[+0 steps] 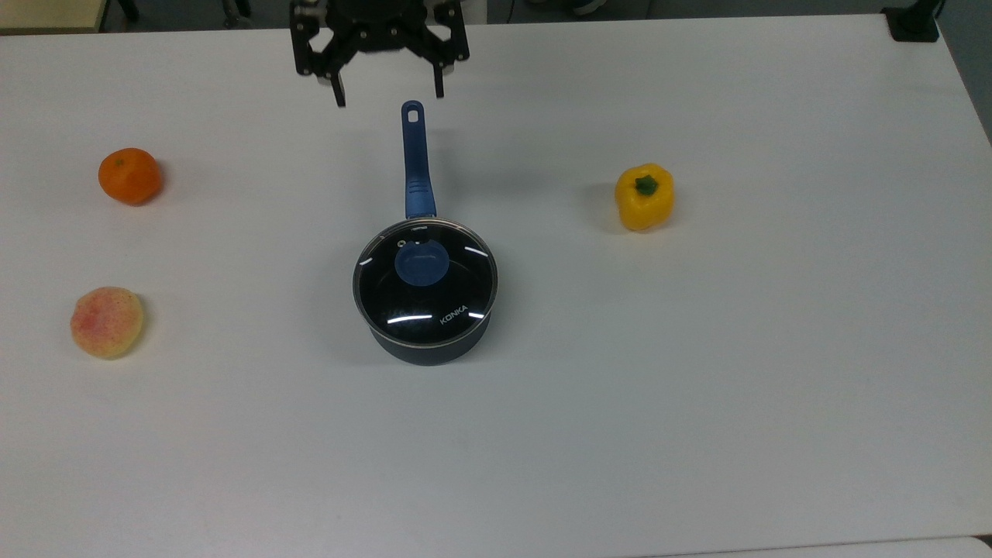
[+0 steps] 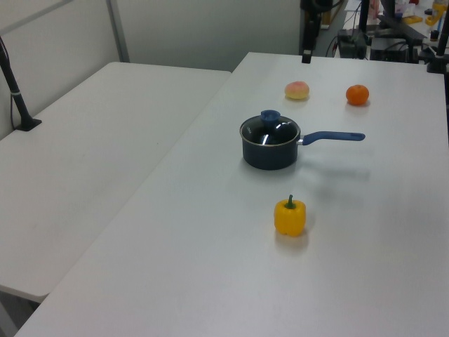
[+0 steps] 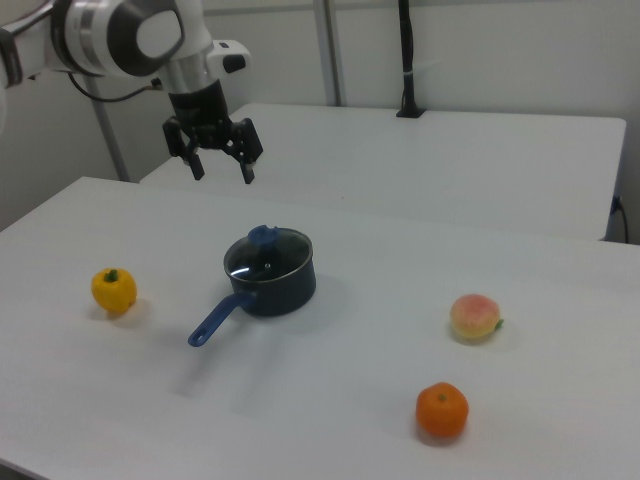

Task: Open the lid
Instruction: 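Move the open gripper over the saucepan and lower it onto the blue lid knob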

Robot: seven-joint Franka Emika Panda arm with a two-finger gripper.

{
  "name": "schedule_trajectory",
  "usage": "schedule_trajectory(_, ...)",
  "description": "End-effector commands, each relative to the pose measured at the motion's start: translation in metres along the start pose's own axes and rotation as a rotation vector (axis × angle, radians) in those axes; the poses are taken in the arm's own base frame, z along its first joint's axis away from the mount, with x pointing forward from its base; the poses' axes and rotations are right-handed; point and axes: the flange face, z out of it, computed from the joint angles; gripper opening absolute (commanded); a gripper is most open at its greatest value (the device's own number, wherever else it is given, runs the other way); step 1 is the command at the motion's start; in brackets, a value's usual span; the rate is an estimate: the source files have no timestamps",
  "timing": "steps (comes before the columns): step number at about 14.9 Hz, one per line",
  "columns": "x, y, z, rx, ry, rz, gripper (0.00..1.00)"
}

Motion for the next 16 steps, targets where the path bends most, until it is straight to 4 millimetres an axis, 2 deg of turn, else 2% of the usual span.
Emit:
schedule_trajectory(1,0.026,0.004,0.033,0.008,0.044,-0.017,1.00)
schedule_trajectory(8,0.043,0.001,0.084,-0.004,0.091,-0.020,1.00)
schedule_trajectory(10,0.046,-0.003,0.106,-0.002,0.082,-0.023,1.00)
schedule_trajectory(16,0.049,-0.005,0.142,-0.009,0.064,-0.030,1.00)
